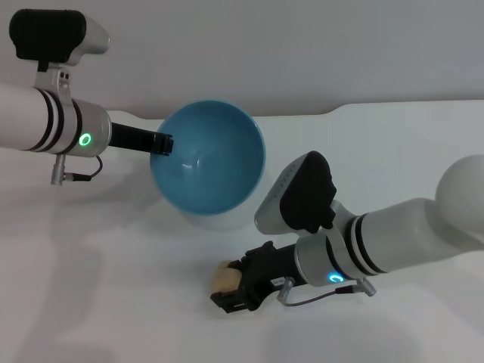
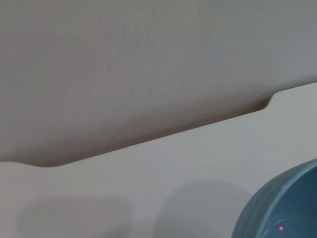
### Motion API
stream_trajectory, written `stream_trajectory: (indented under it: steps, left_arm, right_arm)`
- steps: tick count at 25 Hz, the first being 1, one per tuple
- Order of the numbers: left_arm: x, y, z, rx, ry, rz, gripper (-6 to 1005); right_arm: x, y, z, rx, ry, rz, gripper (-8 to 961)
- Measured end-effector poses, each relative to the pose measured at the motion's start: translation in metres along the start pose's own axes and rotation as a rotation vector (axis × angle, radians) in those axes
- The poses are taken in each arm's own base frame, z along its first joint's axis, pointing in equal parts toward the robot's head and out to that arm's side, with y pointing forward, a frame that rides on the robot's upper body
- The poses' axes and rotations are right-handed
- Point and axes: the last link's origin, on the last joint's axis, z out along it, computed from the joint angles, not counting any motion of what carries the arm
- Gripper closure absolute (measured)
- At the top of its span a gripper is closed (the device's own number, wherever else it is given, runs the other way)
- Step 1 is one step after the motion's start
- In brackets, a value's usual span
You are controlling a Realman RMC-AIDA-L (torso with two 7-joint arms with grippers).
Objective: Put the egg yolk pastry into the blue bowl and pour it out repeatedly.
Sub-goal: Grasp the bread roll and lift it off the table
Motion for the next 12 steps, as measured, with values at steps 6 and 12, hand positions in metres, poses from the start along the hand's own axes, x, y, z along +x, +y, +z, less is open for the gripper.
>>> stream_trajectory:
  steps: [6, 12]
  left_arm:
    - [0.002, 0.001, -0.001, -0.001, 0.004, 0.002, 983]
    - [0.003, 0.002, -0.002, -0.002, 0.007, 0.008, 983]
  right_arm:
    - [0.003, -0.007, -0.002, 0.012, 0.006, 0.041, 398]
    - [0.0, -0.013, -0.011, 0.011, -0.026, 0.073, 512]
